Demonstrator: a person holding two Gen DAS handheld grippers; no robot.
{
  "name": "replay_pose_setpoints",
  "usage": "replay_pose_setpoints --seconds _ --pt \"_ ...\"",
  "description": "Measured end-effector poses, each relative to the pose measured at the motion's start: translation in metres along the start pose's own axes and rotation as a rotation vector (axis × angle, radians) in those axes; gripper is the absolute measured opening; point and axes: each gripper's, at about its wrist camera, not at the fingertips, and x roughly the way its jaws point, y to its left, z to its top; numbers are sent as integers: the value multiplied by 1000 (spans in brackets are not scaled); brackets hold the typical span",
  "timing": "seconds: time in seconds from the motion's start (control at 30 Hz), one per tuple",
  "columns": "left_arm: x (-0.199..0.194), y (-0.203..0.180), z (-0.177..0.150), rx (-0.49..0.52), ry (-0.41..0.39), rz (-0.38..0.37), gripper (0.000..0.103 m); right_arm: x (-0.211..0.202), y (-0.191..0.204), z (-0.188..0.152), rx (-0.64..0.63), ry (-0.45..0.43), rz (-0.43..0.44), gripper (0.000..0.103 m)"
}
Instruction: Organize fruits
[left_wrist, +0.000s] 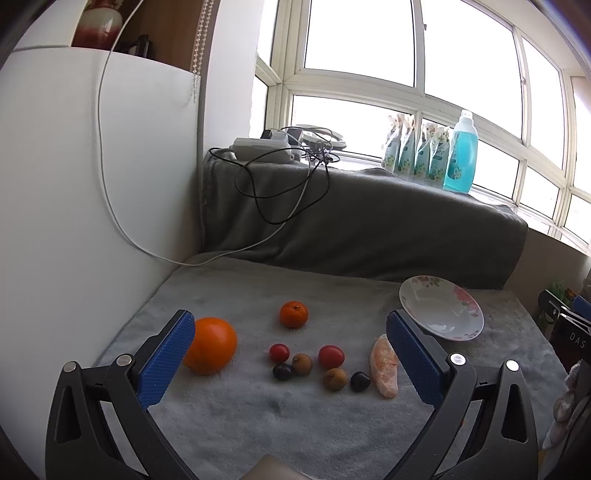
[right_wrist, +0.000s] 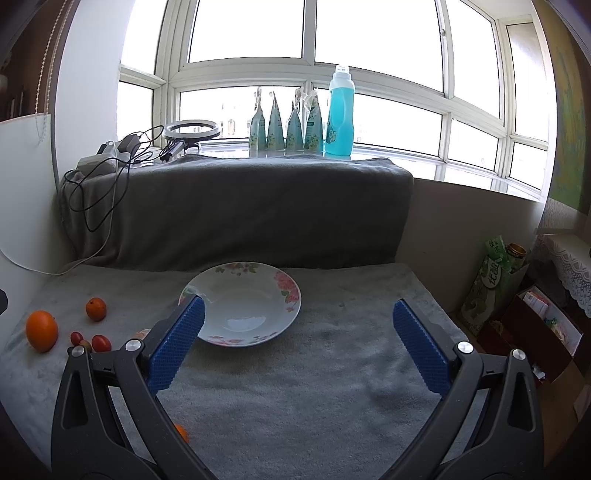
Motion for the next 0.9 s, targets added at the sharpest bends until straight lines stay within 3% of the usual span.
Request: replay_pose_setpoints --seconds 0.9 --pt "-1 -3 -3 3 4 -9 103 -1 1 -2 2 3 2 103"
